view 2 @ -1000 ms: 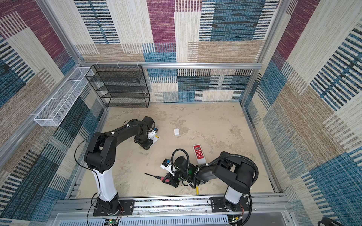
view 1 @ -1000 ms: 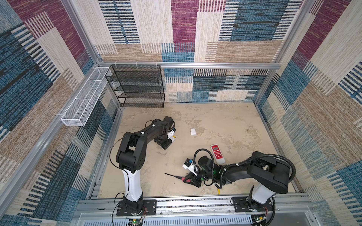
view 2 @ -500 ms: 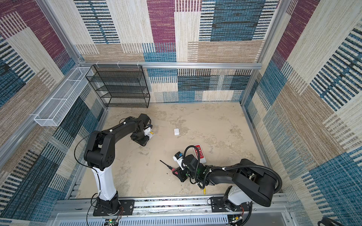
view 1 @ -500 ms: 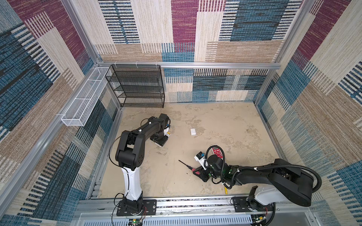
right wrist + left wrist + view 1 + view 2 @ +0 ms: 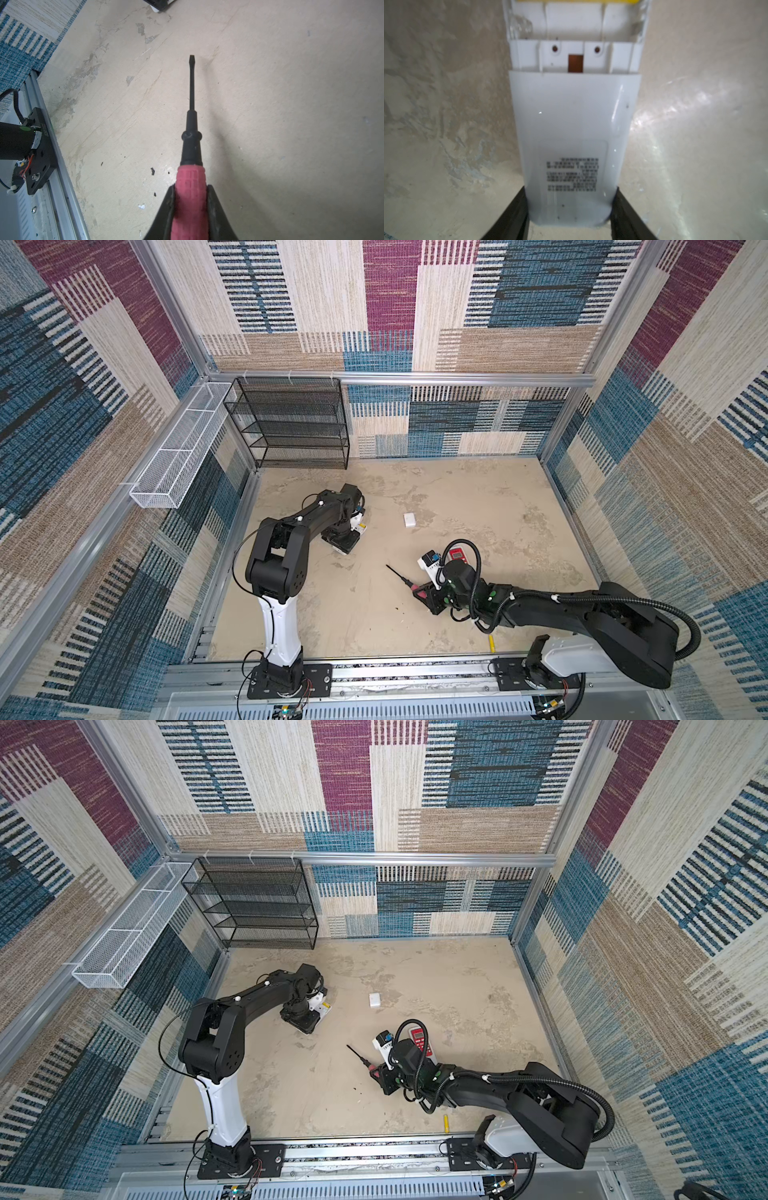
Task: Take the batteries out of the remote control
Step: 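Draw the screwdriver back from the remote with the right gripper while the left holds it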
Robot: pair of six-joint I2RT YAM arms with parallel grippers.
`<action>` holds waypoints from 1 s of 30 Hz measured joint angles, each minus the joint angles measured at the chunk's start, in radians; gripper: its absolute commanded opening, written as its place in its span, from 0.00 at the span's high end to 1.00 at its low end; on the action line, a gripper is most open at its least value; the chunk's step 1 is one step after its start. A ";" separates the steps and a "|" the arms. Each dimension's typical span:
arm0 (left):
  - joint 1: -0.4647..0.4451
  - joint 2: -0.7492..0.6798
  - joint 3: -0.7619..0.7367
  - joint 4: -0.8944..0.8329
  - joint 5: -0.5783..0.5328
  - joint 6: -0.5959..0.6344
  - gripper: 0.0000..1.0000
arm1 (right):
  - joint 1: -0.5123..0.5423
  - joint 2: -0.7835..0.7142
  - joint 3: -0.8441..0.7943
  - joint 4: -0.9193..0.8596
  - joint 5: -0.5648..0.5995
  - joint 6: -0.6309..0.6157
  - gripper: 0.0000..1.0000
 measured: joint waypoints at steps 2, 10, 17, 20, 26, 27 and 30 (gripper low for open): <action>-0.005 -0.004 -0.005 0.001 0.000 0.004 0.65 | -0.001 0.002 0.002 -0.012 0.006 0.004 1.00; -0.035 -0.011 -0.013 0.001 0.023 0.021 0.65 | -0.007 0.001 0.015 -0.058 0.035 0.022 1.00; -0.049 -0.011 -0.020 0.003 0.026 0.021 0.65 | -0.008 -0.001 0.022 -0.074 0.038 0.030 1.00; -0.055 -0.011 -0.024 0.005 0.026 0.021 0.65 | -0.009 0.000 0.028 -0.093 0.043 0.034 1.00; -0.078 -0.013 -0.030 0.007 0.026 0.020 0.64 | -0.010 0.001 0.050 -0.118 0.044 0.058 1.00; -0.081 -0.013 -0.030 0.007 0.026 0.017 0.65 | -0.011 0.001 0.053 -0.125 0.044 0.060 1.00; -0.088 -0.013 -0.036 0.013 0.026 0.011 0.64 | -0.013 -0.001 0.063 -0.150 0.049 0.068 1.00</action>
